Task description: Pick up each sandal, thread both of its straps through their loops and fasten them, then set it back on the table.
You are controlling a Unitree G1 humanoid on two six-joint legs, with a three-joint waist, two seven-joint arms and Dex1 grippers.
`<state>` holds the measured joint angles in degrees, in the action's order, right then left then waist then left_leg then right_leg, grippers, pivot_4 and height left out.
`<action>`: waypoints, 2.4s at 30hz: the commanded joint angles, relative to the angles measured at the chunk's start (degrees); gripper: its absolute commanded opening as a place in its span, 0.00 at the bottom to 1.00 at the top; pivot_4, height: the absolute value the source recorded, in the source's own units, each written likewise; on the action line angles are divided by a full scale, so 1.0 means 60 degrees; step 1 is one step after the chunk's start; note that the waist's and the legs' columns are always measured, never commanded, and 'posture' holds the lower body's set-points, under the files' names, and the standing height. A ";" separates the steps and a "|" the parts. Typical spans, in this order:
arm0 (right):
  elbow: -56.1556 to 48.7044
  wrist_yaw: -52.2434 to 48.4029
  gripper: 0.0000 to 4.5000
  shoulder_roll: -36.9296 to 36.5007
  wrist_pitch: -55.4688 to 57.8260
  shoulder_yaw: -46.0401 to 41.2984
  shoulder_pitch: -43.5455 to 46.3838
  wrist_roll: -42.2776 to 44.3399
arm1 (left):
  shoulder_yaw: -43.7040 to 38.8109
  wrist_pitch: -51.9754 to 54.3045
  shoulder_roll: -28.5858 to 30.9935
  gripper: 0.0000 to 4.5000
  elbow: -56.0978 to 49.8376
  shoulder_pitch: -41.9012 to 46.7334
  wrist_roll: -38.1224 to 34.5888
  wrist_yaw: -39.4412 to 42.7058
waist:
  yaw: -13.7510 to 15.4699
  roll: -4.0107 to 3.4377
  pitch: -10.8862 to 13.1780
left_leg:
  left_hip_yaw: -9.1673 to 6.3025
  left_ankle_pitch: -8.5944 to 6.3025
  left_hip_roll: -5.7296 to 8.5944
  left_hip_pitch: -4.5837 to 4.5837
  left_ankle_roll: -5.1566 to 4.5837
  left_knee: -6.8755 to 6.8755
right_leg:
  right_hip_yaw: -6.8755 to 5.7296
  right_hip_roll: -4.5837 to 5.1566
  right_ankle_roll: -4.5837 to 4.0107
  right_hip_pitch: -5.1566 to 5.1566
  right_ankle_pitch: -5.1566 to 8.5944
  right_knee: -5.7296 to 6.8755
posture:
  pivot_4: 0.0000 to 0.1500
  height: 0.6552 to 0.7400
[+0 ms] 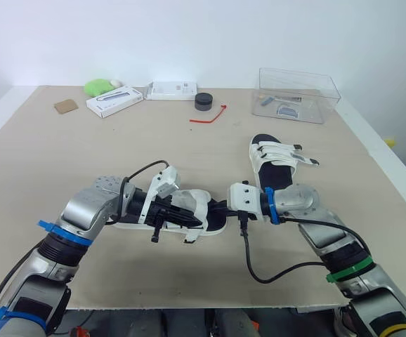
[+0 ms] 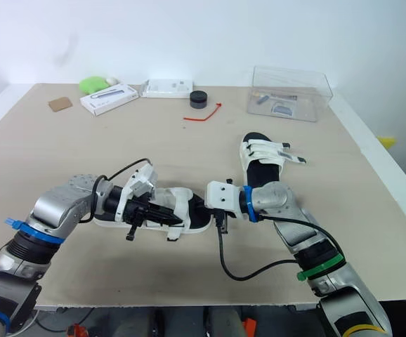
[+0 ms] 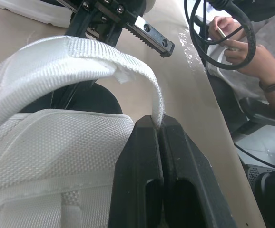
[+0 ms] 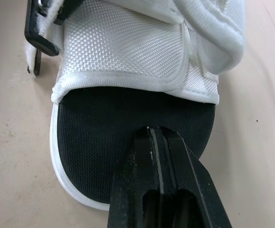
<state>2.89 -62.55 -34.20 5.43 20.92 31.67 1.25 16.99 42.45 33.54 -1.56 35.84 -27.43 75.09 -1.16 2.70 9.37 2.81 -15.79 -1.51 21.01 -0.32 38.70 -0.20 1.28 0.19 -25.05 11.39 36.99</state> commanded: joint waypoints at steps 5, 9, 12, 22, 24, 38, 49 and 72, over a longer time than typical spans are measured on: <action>0.0571 -0.0158 0.00 -0.0154 0.0045 0.0337 -0.0149 -0.0477 | -0.0346 -0.0162 0.1260 0.46 -0.1250 0.0231 0.0092 0.0258 | -0.0006 -0.0001 0.0000 | 0.0000 0.0000 -0.0006 0.0000 0.0000 -0.0009 | 0.0002 -0.0009 -0.0009 -0.0006 0.0005 0.0000 | 1.00 1.00; 0.0604 -0.0223 0.00 -0.0156 -0.0008 0.0370 -0.0156 -0.0480 | -0.1375 0.0852 0.1791 0.46 -0.2141 0.0518 -0.1041 0.0250 | -0.0005 0.0001 0.0003 | 0.0000 0.0001 -0.0006 0.0002 0.0001 -0.0009 | -0.0001 -0.0007 -0.0007 -0.0007 0.0004 0.0000 | 1.00 1.00; 0.0561 -0.0263 0.00 -0.0157 -0.0005 0.0381 -0.0182 -0.0471 | -0.2550 0.2513 0.2278 0.46 -0.3036 0.0472 -0.2720 0.0011 | -0.0006 0.0007 0.0006 | 0.0000 0.0001 -0.0006 0.0007 0.0001 -0.0008 | -0.0002 -0.0005 -0.0005 -0.0012 0.0004 0.0000 | 1.00 1.00; 0.0778 -0.0398 0.00 -0.0049 -0.0109 0.0445 -0.0071 -0.0457 | -0.4176 0.3732 0.2834 0.46 -0.6047 -0.4440 -0.4556 -0.2220 | 0.0008 0.0018 -0.0002 | 0.0005 -0.0005 -0.0010 -0.0038 0.0009 -0.0025 | 0.0008 0.0007 -0.0025 0.0010 0.0042 0.0008 | 1.00 1.00; 0.0851 -0.0428 0.00 0.0002 -0.0133 0.0470 -0.0008 -0.0467 | -0.3879 0.2975 0.2139 0.46 -0.6008 -0.4703 -0.3723 -0.3311 | 0.0034 0.0019 -0.0003 | 0.0001 0.0005 -0.0006 -0.0064 0.0020 -0.0023 | 0.0007 0.0010 -0.0045 0.0038 0.0047 0.0007 | 1.00 1.00; 0.0909 -0.0557 0.00 0.0099 -0.0157 0.0523 0.0077 -0.0471 | -0.1472 -0.0065 0.0289 0.46 -0.4678 -0.4802 -0.0524 -0.5083 | 0.0021 0.0014 0.0000 | 0.0005 0.0002 -0.0008 -0.0132 0.0021 -0.0047 | 0.0028 -0.0006 -0.0063 0.0106 0.0054 0.0000 | 1.00 1.00; 0.0670 -0.0489 0.00 0.0010 -0.0003 0.0435 -0.0110 -0.0501 | -0.0680 -0.0369 -0.0125 0.46 -0.3795 -0.4049 -0.0238 -0.4549 | 0.0022 0.0014 0.0000 | 0.0005 0.0001 -0.0006 -0.0128 0.0019 -0.0046 | 0.0024 -0.0003 -0.0056 0.0106 0.0056 -0.0003 | 1.00 1.00; 0.0399 -0.0448 0.00 -0.0120 0.0110 0.0335 -0.0309 -0.0516 | -0.1019 0.0150 0.1210 0.01 -0.4672 -0.5008 -0.1287 -0.2734 | -0.0004 0.0005 0.0000 | 0.0007 -0.0058 -0.0023 -0.0122 0.0005 -0.0052 | 0.0024 0.0001 -0.0023 0.0094 0.0094 -0.0007 | 1.00 1.00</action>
<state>3.34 -64.76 -33.68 4.50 21.08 31.59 0.78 12.45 42.61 39.91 -26.64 6.33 -32.92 57.10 -1.19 2.73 9.37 2.83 -16.18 -1.66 20.27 -0.28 38.38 -0.09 1.28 0.10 -24.48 12.00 36.95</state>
